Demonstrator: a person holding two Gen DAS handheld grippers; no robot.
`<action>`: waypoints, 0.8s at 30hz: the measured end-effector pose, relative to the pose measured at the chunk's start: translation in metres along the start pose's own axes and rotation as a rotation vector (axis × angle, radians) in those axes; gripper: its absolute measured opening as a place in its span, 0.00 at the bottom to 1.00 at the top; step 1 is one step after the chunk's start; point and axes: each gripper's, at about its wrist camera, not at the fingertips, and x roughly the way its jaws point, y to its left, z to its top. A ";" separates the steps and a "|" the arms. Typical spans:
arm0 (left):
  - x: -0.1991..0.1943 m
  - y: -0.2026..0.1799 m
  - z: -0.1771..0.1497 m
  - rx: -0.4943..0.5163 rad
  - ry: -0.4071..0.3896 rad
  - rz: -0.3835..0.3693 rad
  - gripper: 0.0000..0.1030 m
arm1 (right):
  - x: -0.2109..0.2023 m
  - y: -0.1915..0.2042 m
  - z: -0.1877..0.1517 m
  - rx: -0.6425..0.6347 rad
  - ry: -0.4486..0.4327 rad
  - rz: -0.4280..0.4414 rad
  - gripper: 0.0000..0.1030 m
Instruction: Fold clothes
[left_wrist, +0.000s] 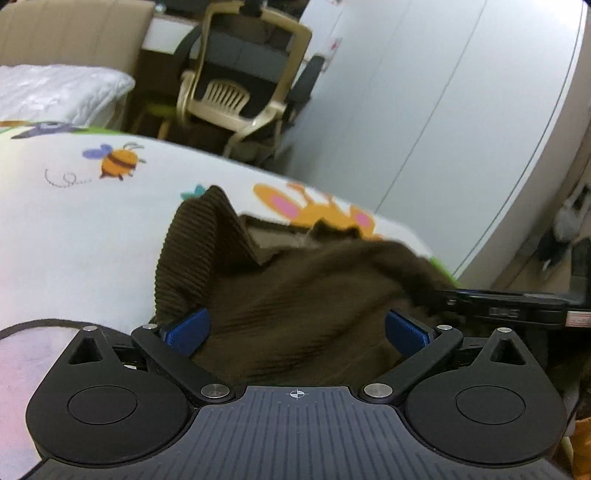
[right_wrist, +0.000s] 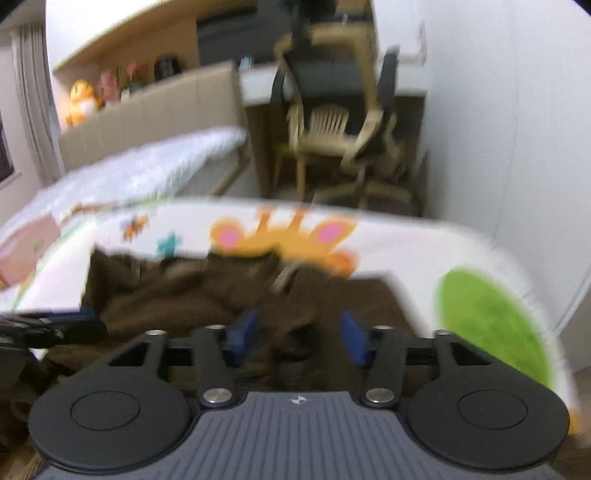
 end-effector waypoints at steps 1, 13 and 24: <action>-0.001 0.002 0.000 -0.007 -0.001 -0.002 1.00 | -0.019 -0.013 0.002 0.029 -0.031 -0.020 0.66; -0.004 0.013 -0.004 -0.061 -0.024 -0.043 1.00 | -0.120 -0.173 -0.111 0.807 -0.006 -0.178 0.66; -0.007 0.032 0.028 -0.147 -0.043 -0.004 1.00 | -0.049 -0.121 -0.044 0.537 -0.011 -0.089 0.17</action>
